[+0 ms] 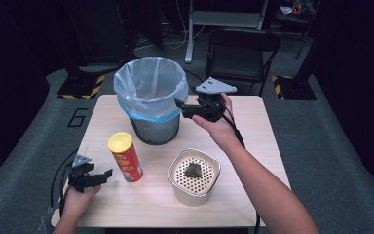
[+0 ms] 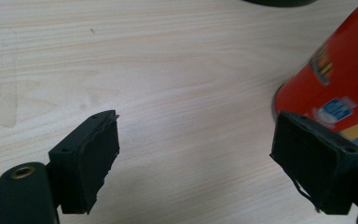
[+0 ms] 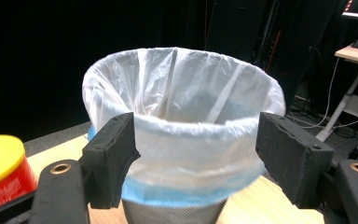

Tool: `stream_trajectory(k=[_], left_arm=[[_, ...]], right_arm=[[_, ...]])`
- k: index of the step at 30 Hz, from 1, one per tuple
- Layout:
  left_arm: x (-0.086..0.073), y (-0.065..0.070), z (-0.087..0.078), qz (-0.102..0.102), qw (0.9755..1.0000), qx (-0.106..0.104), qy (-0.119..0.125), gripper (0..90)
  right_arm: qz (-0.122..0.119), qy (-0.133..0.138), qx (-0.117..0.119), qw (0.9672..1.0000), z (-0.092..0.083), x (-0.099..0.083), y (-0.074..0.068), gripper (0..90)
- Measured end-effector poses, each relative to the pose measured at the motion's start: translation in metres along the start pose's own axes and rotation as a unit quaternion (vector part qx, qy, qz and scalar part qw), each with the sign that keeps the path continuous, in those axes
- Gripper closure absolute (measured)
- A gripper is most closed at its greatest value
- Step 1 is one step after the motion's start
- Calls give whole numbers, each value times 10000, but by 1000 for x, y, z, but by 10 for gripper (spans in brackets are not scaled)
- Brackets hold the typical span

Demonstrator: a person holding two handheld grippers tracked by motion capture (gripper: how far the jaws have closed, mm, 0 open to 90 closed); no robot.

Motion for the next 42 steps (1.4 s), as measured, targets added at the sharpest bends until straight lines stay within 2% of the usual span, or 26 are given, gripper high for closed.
stream_trajectory(k=[4,6,9,12,15,17,21,25,27,29,33,36,37,42], left_arm=[[8,4,-11,-42,9998,-187,-31,136],[10,9,-21,16,9993,-349,-91,136],[11,18,-30,124,9986,-520,-37,145],[13,29,-39,383,9963,-771,38,148],[13,39,-41,436,9940,-996,90,144],[14,44,-39,508,9926,-1101,26,141],[15,56,-34,592,9911,-1189,33,138],[18,68,-26,672,9895,-1282,38,139],[19,72,-21,626,9896,-1293,74,140],[20,74,-17,713,9885,-1331,52,145],[21,78,-7,717,9883,-1346,33,152],[19,80,-1,666,9893,-1299,92,156],[19,79,1,700,9894,-1271,111,160],[13,76,8,610,9901,-1248,200,179]], right_arm=[[-61,-130,-10,9999,-11,-12,1,280],[-41,-169,2,9998,-16,-17,1,279],[-57,-133,16,9999,-24,-24,1,280],[-107,-155,60,9998,-28,-30,0,280],[-120,-199,78,9997,-32,-36,0,280],[-75,-221,75,9997,-34,-38,0,280],[-46,-185,173,9997,-38,-43,0,276],[-42,-216,155,9996,-41,-48,1,274],[4,-259,147,9996,-42,-51,2,274],[52,-280,125,9995,-44,-55,3,273],[70,-298,116,9995,-47,-61,4,274],[115,-314,109,9994,-51,-67,6,274],[126,-333,105,9993,-52,-68,7,273],[225,-408,95,9989,-56,-79,10,273]])
Point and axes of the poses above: each handheld gripper's, and its own axes: z roughly forward along the jaws, x roughly out of its top, y roughly to its right, the point moved 1 cm from there along z, roughly forward along the jaws, and after that the axes turned 10 degrees about -z, right-handed, at the moved point
